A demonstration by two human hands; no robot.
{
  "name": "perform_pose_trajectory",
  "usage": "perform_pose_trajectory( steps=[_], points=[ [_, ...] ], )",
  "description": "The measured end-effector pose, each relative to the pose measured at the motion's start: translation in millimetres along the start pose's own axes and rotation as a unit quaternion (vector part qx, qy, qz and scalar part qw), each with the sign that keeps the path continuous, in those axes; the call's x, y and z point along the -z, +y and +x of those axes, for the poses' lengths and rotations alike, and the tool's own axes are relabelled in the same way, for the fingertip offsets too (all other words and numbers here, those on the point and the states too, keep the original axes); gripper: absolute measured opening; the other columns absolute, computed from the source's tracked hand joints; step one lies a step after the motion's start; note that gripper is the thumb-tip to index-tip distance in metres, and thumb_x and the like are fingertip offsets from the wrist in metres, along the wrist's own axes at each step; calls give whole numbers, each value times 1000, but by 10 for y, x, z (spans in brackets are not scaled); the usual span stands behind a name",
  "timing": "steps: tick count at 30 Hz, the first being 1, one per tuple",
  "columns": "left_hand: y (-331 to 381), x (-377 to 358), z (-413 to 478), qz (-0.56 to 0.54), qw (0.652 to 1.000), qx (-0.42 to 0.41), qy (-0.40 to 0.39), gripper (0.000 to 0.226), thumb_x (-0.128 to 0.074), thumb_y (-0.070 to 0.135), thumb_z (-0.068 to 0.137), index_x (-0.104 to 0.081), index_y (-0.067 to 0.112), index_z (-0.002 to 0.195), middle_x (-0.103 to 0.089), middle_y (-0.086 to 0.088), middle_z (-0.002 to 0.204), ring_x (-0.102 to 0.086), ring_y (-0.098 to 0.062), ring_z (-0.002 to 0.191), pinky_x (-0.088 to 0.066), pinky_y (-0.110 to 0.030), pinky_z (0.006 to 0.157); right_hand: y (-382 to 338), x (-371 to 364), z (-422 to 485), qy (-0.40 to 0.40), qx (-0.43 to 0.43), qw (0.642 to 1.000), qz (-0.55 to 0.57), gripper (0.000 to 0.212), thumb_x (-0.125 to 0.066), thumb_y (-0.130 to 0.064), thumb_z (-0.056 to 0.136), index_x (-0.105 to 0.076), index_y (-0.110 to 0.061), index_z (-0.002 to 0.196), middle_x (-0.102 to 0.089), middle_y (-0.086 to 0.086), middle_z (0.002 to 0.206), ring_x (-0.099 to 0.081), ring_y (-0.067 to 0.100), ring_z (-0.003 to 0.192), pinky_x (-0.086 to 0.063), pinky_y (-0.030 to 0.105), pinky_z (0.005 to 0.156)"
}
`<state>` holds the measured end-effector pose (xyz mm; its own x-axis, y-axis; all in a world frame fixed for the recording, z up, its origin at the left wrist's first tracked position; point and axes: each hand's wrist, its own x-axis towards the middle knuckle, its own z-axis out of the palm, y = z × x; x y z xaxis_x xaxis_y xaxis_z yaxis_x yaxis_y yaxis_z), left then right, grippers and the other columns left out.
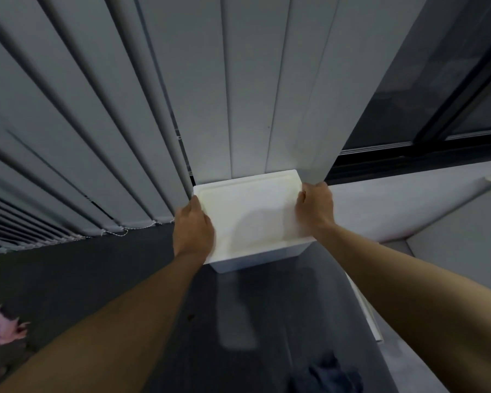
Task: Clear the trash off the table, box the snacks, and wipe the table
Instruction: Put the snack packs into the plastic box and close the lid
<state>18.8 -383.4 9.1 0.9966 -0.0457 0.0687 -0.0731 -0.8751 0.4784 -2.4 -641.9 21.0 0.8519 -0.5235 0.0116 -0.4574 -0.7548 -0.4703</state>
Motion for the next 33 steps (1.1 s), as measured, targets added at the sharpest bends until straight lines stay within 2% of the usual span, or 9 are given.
perform_pose_trajectory(
  steps=[4,7,9,12,15,17,21,25,33],
  points=[
    [-1,-50,28,9,1000,2,-15,35,-43,1,94,-49,-6,128,-59,-25,122,-45,-41,115,-43,-49,90,23,-95,40,1,6,1000,14,24,-44,-17,99,-60,-3,111,-52,19,115,-52,34,103,-47,42,89],
    [-37,-117,33,62,997,-23,-46,57,-40,5,97,-27,-5,152,-30,-22,159,-31,-41,141,-29,-45,115,10,-143,-11,-10,28,999,-20,30,-42,-18,101,-49,-6,128,-46,13,126,-48,29,108,-47,44,99],
    [-54,-144,46,91,993,-42,-56,60,-37,13,100,-19,-1,156,-14,-17,166,-22,-34,149,-23,-42,120,-8,-161,-57,-23,70,996,-53,45,-39,-17,102,-33,-10,146,-39,12,144,-44,34,125,-41,49,107],
    [-61,-147,64,113,990,-63,-60,61,-32,30,104,-21,-3,155,-13,-18,165,-19,-32,151,-22,-42,122,-10,-228,-50,-42,124,985,-112,58,-28,-33,104,-11,-12,155,-19,7,162,-33,32,141,-38,52,111],
    [-26,-127,72,123,988,-63,-67,67,-33,42,103,-21,-2,153,-13,-19,164,-19,-34,150,-22,-45,122,1,-297,-14,-52,123,979,-153,74,-17,-58,99,-6,-11,156,-12,4,164,-34,31,140,-41,53,108],
    [2,-120,86,143,984,-62,-80,72,-31,47,102,-17,-1,154,-9,-20,165,-15,-34,151,-17,-45,123,18,-339,-3,-53,118,980,-153,82,-13,-67,95,-3,-13,156,-8,2,165,-33,31,141,-42,53,108],
    [5,-149,102,166,981,-58,-88,81,-22,55,101,-9,-3,156,-1,-21,165,-5,-34,153,-9,-44,125,-28,-333,-24,-66,111,981,-147,83,-16,-68,95,0,-15,157,0,-3,166,-31,30,141,-47,51,101],
    [2,-181,99,167,980,-59,-89,83,-19,57,101,-5,-3,156,4,-20,166,0,-34,154,-6,-43,126,-52,-283,-72,-67,104,980,-155,81,-19,-66,96,1,-16,157,5,-7,166,-43,33,128,-48,47,90],
    [-5,-180,104,181,977,-81,-82,83,-20,54,102,-2,-6,156,6,-19,166,3,-34,154,-3,-42,126,-46,-283,-100,-57,99,984,-135,80,-20,-67,96,3,-20,156,0,-8,166,-47,32,128,-50,47,93]
  ],
)
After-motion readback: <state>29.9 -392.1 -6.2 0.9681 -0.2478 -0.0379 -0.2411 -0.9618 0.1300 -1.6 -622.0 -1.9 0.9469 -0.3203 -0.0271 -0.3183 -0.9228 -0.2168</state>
